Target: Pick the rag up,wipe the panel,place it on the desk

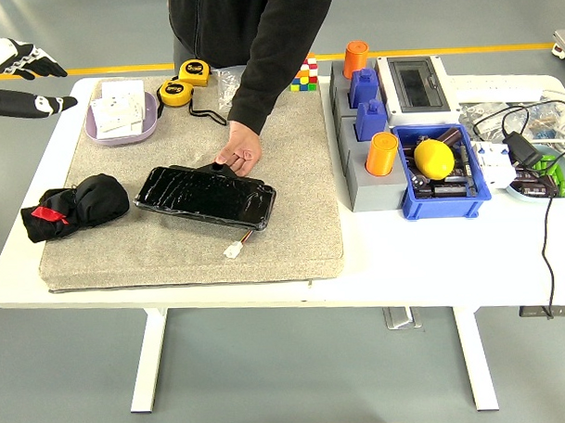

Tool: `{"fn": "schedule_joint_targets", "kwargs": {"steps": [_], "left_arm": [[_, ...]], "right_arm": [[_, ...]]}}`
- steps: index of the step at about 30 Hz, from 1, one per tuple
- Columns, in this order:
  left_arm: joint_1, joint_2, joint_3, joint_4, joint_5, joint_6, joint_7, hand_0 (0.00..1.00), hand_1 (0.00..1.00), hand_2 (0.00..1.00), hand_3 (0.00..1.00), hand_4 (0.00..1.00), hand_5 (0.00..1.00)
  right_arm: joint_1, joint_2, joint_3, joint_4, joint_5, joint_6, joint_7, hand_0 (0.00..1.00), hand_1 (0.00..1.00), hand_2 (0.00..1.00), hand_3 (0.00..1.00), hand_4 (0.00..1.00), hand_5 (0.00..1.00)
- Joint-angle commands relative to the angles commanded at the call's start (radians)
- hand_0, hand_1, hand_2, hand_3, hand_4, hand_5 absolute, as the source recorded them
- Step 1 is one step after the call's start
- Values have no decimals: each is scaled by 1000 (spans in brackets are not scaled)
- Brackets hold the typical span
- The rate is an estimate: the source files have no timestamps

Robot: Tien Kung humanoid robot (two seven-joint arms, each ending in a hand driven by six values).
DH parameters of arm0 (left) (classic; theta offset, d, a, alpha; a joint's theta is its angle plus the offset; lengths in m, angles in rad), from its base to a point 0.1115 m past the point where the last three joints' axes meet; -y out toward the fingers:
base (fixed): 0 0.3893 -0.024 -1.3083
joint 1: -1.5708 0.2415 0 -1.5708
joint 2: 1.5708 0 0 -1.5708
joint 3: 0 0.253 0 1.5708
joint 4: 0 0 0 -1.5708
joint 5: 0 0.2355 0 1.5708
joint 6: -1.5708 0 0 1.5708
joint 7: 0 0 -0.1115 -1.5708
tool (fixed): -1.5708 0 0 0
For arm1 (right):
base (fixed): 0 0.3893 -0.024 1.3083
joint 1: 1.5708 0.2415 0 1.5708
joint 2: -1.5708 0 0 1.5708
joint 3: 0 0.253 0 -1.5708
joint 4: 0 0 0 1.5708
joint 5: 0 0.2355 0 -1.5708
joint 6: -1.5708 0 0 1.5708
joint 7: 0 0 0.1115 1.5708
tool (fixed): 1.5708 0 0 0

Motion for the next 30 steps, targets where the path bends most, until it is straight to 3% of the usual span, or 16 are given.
{"fn": "schedule_joint_targets", "kwargs": {"steps": [8,9,18,30], "left_arm": [[0,-12,27,14,91,-44,45,757,801,798,690,873,259],[0,-13,28,15,96,-49,52,764,828,839,825,883,253],[24,-45,39,47,164,-77,101,766,838,859,854,889,240],[65,-105,36,104,219,-65,102,757,837,878,889,898,228]], "right_arm": [[1,0,-3,-1,4,0,1,741,710,704,600,998,532],[2,0,-4,-1,4,0,1,741,710,703,599,998,532],[4,0,-4,0,8,0,2,741,710,704,599,998,531],[4,-1,3,1,4,-1,1,741,710,703,597,998,528]]}}
